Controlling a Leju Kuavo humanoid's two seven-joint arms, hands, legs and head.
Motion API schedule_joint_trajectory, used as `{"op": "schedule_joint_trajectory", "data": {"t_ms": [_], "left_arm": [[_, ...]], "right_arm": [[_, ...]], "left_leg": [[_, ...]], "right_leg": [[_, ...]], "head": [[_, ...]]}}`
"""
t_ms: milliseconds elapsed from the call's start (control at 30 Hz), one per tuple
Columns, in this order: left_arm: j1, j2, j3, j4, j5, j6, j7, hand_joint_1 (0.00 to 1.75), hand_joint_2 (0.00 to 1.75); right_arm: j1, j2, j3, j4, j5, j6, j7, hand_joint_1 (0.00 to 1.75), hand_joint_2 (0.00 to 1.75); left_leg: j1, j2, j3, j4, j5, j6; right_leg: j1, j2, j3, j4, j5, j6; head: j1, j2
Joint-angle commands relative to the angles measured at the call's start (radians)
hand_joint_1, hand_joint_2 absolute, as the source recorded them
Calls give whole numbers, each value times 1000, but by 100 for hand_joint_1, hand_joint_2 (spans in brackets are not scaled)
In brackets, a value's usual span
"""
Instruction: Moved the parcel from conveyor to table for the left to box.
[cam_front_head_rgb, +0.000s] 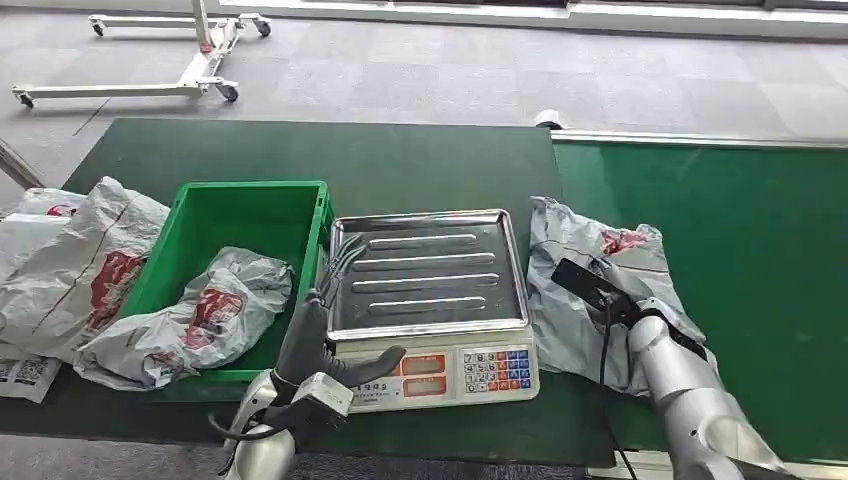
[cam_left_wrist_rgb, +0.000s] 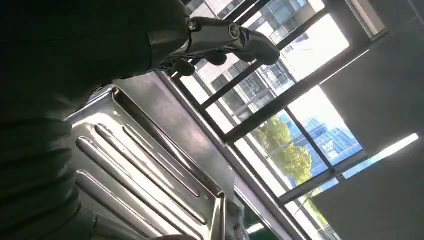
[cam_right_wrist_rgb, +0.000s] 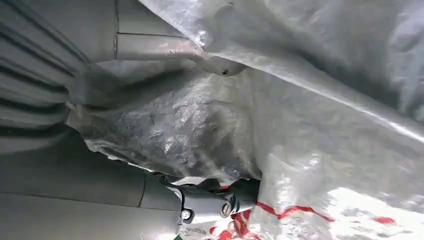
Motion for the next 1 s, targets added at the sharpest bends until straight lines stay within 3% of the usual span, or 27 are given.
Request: {"op": "schedule_joint_trajectory", "data": {"t_ms": [33,400,567,600,633,667,700,733,800,867,1000], "left_arm": [[-3,15,34,21,-3,0,0,0,175],[6,17,38,2,-4,2,0,0,175],[16,21,44,-17,-4,5,0,0,175],[24,20,46,-30,-4,6,2,0,175],[36,16,50,-44,-4,8,2,0,175],[51,11,55,-63,-8,10,6,0,175],[56,11,54,-70,-10,9,7,0,175],[60,6,53,-78,-12,6,10,0,175],[55,4,48,-75,-12,5,10,0,175],[43,3,44,-63,-10,6,10,0,175],[32,2,38,-43,-10,5,10,0,175]], "right_arm": [[-53,26,92,48,-55,-13,2,175,175],[-47,20,111,14,-86,-26,7,175,175],[-33,26,119,-63,-124,-124,26,175,175],[-24,30,115,-100,-131,-145,41,175,175],[-10,51,90,-171,-143,-268,83,175,175],[13,74,79,-280,-150,-322,128,175,175],[20,77,84,-323,-147,-292,148,175,175],[77,103,66,-503,-144,-442,157,175,175],[130,111,68,-662,-153,-408,166,175,175],[171,124,66,-793,-166,-456,138,175,175],[211,135,84,-885,-150,-521,107,175,175]], "left_leg": [[1,3,2,-1,-1,-1],[0,2,2,-1,-1,-1],[1,2,3,-1,-1,-1],[0,2,1,-1,0,-1],[1,3,3,-1,-1,-1],[0,4,2,-1,-1,-1],[1,5,2,-1,-1,-1],[0,5,2,-1,-1,-1],[-1,2,0,-1,-1,-1],[0,1,-1,0,0,-1],[0,0,1,-1,-1,-1]], "right_leg": [[1,5,1,-2,1,-1],[0,4,1,-1,0,-1],[1,5,2,-2,0,-1],[0,3,0,-1,0,-1],[1,5,1,-2,1,-1],[0,5,0,-1,0,-1],[1,7,0,-1,1,-1],[0,7,0,0,0,-1],[-1,3,-1,0,0,-1],[-1,1,-2,1,0,-1],[0,1,0,0,-1,-1]], "head": [[0,0],[0,0],[0,0],[0,0],[0,0],[0,0],[0,0],[0,0],[0,0],[0,0],[0,0]]}}
